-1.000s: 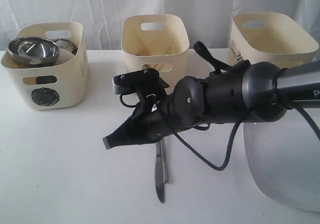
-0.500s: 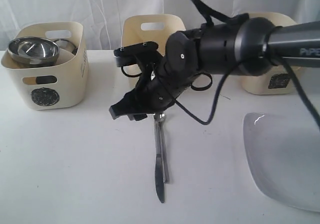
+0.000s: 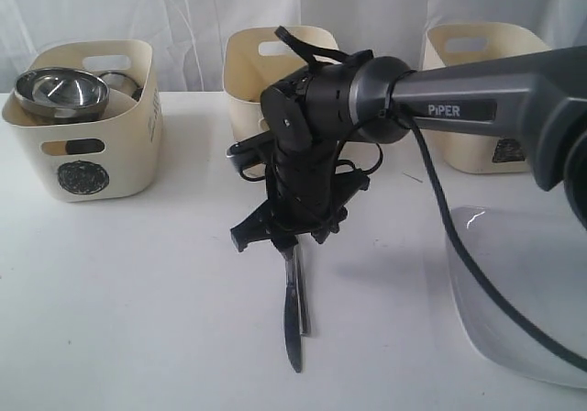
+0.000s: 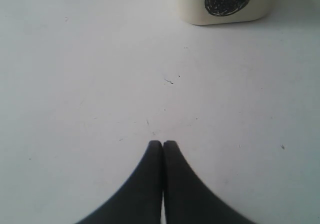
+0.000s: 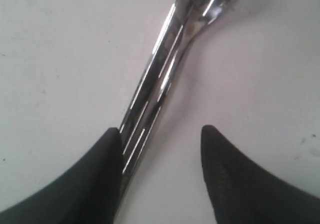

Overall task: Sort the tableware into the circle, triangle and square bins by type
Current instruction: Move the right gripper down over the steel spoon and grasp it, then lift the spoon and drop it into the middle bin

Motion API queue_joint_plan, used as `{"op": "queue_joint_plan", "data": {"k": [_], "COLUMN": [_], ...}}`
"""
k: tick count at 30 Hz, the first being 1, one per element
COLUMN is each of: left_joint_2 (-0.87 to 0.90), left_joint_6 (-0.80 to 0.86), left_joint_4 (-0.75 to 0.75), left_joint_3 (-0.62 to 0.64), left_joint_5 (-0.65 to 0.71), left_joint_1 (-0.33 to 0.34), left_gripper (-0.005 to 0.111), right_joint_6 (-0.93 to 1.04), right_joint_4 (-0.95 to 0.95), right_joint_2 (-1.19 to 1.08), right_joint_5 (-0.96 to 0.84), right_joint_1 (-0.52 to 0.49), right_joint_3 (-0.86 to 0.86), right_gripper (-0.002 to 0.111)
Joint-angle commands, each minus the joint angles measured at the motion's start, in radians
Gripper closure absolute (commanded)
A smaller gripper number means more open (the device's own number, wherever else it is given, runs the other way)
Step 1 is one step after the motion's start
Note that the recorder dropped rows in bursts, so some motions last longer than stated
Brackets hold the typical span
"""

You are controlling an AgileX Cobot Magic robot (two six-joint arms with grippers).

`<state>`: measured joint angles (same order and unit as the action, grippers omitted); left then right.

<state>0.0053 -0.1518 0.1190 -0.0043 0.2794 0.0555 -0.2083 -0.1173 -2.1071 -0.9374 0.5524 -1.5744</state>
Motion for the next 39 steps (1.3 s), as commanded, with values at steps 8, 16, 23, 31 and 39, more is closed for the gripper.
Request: {"op": "queue_joint_plan", "data": {"k": [8, 16, 23, 31, 39], "left_joint_2": [-0.005, -0.005, -0.005, -0.005, -0.005], "left_joint_6": [0.001, 0.001, 0.001, 0.001, 0.001], "left_joint_4": [-0.007, -0.007, -0.007, -0.007, -0.007], "left_joint_3": [0.004, 0.004, 0.004, 0.004, 0.004], "left_joint_5": [-0.003, -0.003, -0.003, -0.003, -0.003], "left_joint_1": [0.002, 0.002, 0.002, 0.002, 0.002], "left_gripper": [0.107, 0.107, 0.107, 0.107, 0.107], "right_joint_6": [-0.040, 0.026, 0.026, 0.026, 0.028], "right_joint_4": [0.150, 0.230, 0.241, 0.237, 0.235], "right_joint_2": [-0.018, -0.042, -0.088, -0.090, -0.065], "right_joint_5": [0.028, 0.015, 0.015, 0.087, 0.118], "right_joint_1": [-0.077, -0.105, -0.105, -0.105, -0.105], "right_joint_3": [-0.009, -0.009, -0.009, -0.009, -0.009], "right_gripper": [0.062, 0.062, 0.065, 0.103, 0.108]}}
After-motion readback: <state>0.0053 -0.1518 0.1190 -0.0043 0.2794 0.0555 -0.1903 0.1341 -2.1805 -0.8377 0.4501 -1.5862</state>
